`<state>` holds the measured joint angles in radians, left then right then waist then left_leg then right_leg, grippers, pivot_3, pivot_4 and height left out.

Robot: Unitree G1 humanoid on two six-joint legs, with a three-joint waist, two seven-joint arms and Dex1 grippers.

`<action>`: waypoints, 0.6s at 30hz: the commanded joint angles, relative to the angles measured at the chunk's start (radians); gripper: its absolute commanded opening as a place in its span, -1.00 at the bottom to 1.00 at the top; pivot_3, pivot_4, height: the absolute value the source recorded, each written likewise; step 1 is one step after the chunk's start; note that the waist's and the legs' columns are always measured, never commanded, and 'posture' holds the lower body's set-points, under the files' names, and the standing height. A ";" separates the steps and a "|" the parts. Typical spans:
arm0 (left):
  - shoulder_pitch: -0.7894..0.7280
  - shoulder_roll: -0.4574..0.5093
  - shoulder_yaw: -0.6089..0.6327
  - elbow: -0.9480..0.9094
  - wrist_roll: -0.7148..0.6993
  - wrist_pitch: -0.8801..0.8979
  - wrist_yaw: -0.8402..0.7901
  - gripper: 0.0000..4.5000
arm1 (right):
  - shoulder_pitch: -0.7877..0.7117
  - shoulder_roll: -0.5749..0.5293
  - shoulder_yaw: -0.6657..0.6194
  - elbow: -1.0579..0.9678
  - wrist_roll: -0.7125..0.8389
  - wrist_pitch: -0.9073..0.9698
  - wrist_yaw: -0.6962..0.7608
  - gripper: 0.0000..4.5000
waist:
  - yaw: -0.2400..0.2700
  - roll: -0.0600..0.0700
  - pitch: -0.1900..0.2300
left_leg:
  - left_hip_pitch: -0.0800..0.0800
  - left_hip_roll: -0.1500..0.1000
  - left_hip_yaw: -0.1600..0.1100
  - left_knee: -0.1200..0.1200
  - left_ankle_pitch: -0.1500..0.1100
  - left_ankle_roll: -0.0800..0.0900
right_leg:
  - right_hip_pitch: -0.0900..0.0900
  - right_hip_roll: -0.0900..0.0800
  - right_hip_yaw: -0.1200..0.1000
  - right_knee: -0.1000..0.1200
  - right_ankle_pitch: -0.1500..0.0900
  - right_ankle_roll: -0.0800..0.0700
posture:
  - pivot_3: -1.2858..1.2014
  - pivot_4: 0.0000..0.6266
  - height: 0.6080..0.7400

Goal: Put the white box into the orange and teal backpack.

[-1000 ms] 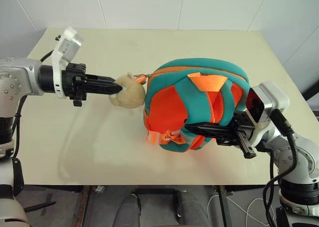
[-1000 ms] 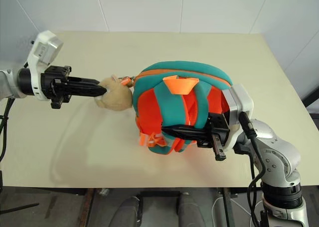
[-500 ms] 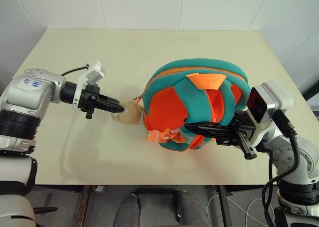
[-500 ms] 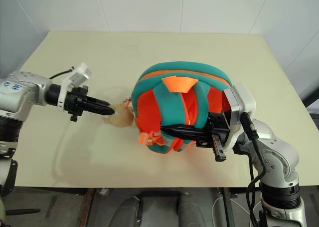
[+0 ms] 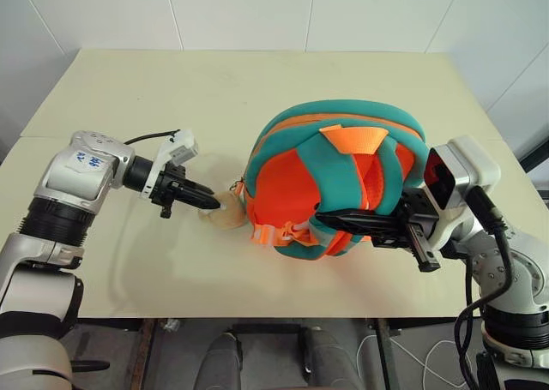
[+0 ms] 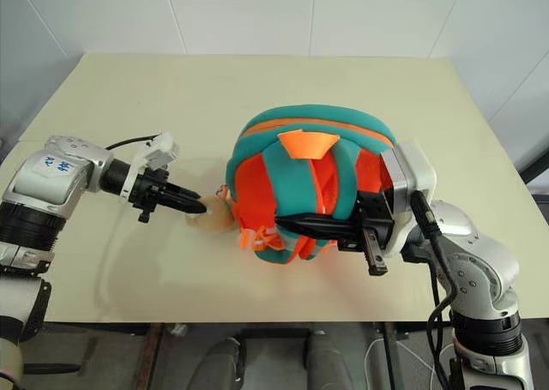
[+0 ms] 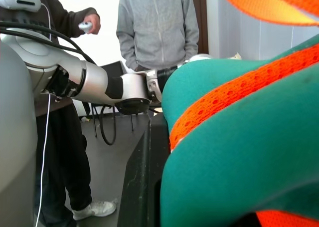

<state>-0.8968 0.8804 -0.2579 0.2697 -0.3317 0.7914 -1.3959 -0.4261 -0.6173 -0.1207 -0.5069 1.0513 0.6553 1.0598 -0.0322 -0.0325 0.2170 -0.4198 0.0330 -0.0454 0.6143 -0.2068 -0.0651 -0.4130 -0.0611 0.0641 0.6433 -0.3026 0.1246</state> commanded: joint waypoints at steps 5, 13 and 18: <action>0.147 0.044 0.373 -0.175 -0.207 0.075 0.070 -0.46 | -0.042 -0.193 -0.032 -0.036 -0.006 0.096 -0.022 -0.71 | 0.002 0.000 0.000 | 0.000 0.000 0.000 0.000 0.000 0.000 | 0.000 0.000 0.000 0.000 0.000 0.000 | 0.03 -0.52 1.00; 0.408 -0.020 0.719 -0.249 -0.279 -0.209 0.138 0.66 | 0.046 -0.349 -0.187 -0.007 -0.081 0.055 0.000 0.46 | 0.006 0.000 0.000 | 0.000 0.000 0.001 0.000 0.000 0.000 | 0.000 -0.002 -0.001 -0.002 0.000 -0.001 | 0.03 -0.52 1.00; 0.468 -0.045 0.836 -0.222 -0.394 -0.251 0.103 1.00 | 0.170 -0.396 -0.343 0.069 -0.161 -0.035 0.086 0.99 | 0.012 -0.001 0.000 | 0.000 0.000 0.001 0.000 0.000 0.000 | 0.003 -0.002 -0.002 -0.006 0.000 -0.001 | 0.03 -0.52 1.00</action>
<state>-0.4431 0.8387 0.5264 0.0533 -0.6756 0.5651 -1.2752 -0.2689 -0.9945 -0.3853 -0.4530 0.9107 0.6631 1.1145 -0.0205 -0.0332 0.2165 -0.4195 0.0328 -0.0440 0.6146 -0.2068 -0.0649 -0.4099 -0.0633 0.0627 0.6362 -0.3023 0.1234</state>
